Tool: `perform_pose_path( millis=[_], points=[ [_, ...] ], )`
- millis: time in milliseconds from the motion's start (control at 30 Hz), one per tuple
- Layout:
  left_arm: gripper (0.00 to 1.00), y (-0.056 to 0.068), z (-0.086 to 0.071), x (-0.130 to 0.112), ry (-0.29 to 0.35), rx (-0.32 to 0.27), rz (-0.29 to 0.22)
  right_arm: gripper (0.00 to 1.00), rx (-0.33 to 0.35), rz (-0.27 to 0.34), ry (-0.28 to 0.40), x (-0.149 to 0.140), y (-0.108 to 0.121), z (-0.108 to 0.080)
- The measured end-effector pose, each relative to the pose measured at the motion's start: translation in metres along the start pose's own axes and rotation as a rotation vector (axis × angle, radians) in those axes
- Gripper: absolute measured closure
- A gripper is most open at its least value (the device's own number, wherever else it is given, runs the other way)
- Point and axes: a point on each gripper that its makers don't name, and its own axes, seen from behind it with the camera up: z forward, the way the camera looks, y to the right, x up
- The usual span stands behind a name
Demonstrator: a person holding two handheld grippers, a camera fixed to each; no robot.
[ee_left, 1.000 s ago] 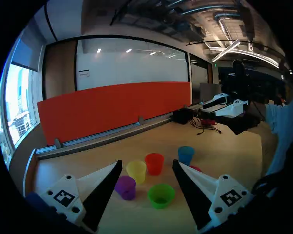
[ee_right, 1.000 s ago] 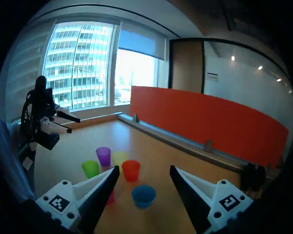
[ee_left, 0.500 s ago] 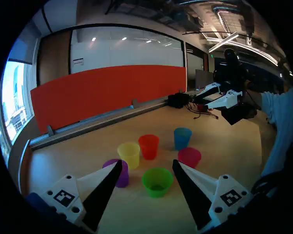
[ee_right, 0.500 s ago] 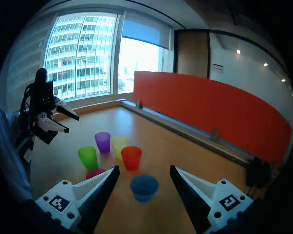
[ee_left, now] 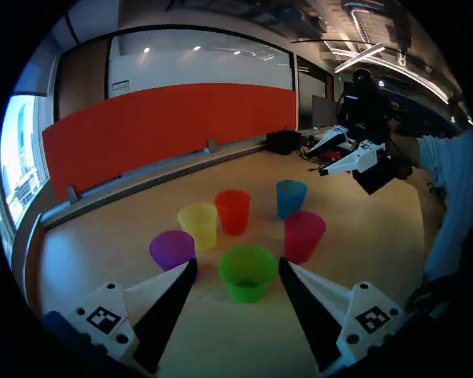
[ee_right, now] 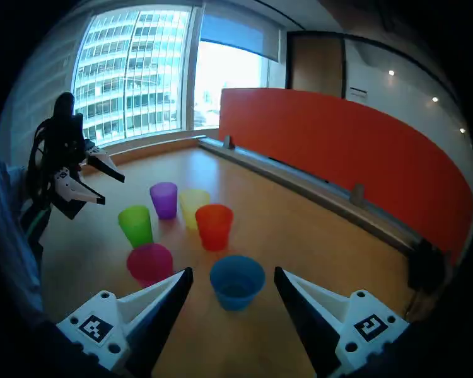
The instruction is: Pour water
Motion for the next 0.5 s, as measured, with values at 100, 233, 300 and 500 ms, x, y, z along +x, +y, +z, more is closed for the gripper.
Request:
perform_pose_path(
  millis=[100, 233, 300, 500],
  points=[
    [0.04, 0.003, 0.004, -0.008, -0.018, -0.009, -0.001, 0.0, 0.0, -0.002, -0.016, -0.007, 0.0, 0.005],
    [0.04, 0.005, 0.008, -0.017, -0.047, -0.022, -0.001, 0.0, 0.0, -0.004, -0.036, -0.016, 0.002, 0.011],
    [0.04, 0.006, 0.01, -0.021, -0.061, -0.029, 0.0, 0.0, 0.001, -0.005, -0.045, -0.019, 0.002, 0.014],
    [0.04, 0.011, 0.015, -0.032, -0.096, -0.051, 0.008, 0.0, 0.007, -0.012, -0.073, -0.031, 0.001, 0.023]
  ],
)
